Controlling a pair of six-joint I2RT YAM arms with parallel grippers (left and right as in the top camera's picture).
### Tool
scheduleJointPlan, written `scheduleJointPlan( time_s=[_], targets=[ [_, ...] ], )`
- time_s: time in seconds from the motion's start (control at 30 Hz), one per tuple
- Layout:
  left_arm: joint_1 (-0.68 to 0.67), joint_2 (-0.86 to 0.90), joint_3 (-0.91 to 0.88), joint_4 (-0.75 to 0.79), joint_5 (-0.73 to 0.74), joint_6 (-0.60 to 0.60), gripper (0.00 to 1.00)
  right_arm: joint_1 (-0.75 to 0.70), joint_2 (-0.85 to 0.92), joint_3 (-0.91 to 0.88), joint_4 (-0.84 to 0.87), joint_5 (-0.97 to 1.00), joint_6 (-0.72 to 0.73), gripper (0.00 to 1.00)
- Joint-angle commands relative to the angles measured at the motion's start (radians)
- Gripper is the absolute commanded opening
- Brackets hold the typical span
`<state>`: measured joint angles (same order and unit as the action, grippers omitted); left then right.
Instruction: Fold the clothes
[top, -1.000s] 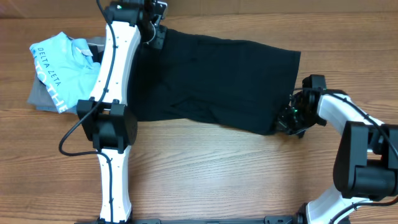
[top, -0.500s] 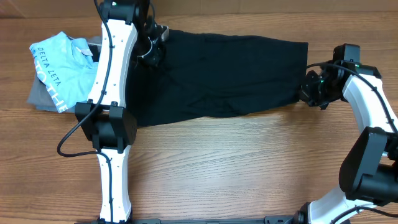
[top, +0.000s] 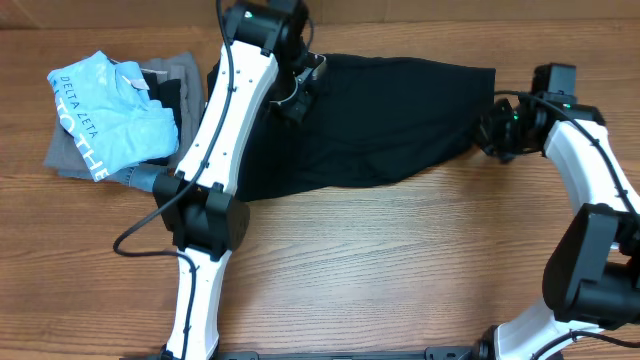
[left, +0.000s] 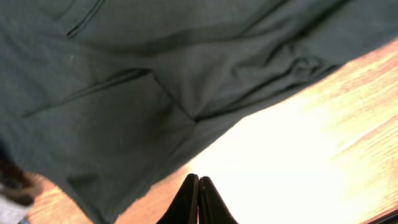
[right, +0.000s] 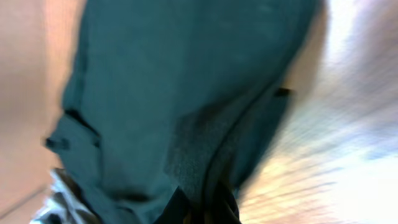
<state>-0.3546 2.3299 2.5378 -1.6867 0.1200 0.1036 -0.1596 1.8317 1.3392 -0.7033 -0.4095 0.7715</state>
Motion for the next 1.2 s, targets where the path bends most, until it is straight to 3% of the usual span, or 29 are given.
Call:
scheduleJointPlan(
  time_s=[0.0,0.13,0.17,0.23,0.3,0.33,0.4,0.6,0.73,0.77,0.97,1.17],
  targets=[
    [-0.017,-0.112,-0.072,-0.003,-0.057,-0.056,0.04,0.064,-0.013,-0.011,0.085,0.042,0.194,0.04],
    [-0.027,-0.145,-0.180,-0.003,-0.057,-0.060,0.04,0.119,0.006,-0.011,0.200,0.133,0.235,0.11],
    [-0.028,-0.151,-0.218,-0.003,-0.057,-0.060,0.04,0.131,0.012,-0.011,0.221,0.173,0.235,0.22],
    [-0.028,-0.154,-0.261,-0.003,-0.060,-0.060,0.04,0.140,0.019,-0.011,0.243,0.232,0.221,0.33],
    [-0.028,-0.154,-0.310,-0.003,-0.074,-0.060,0.04,0.135,0.018,-0.010,0.277,0.244,0.033,0.68],
    [-0.028,-0.154,-0.329,-0.003,-0.087,-0.059,0.04,0.122,0.013,-0.008,0.269,0.237,-0.061,0.75],
    [-0.028,-0.154,-0.349,-0.003,-0.103,-0.059,0.04,0.079,0.002,-0.008,0.188,0.231,-0.188,0.76],
    [-0.028,-0.169,-0.349,-0.003,-0.103,-0.059,0.04,-0.080,-0.001,-0.009,-0.081,0.229,-0.276,0.74],
    [-0.027,-0.200,-0.349,-0.003,-0.103,-0.055,0.04,-0.154,0.000,-0.032,-0.189,0.196,-0.290,0.52],
    [-0.027,-0.209,-0.349,-0.003,-0.104,-0.049,0.04,-0.156,0.000,-0.077,-0.153,0.139,-0.291,0.45],
    [-0.027,-0.216,-0.349,-0.003,-0.105,-0.047,0.04,-0.080,0.000,-0.309,0.242,0.000,-0.270,0.46],
    [-0.027,-0.216,-0.349,-0.003,-0.105,-0.048,0.05,-0.034,0.023,-0.373,0.426,0.003,-0.194,0.45]
  ],
)
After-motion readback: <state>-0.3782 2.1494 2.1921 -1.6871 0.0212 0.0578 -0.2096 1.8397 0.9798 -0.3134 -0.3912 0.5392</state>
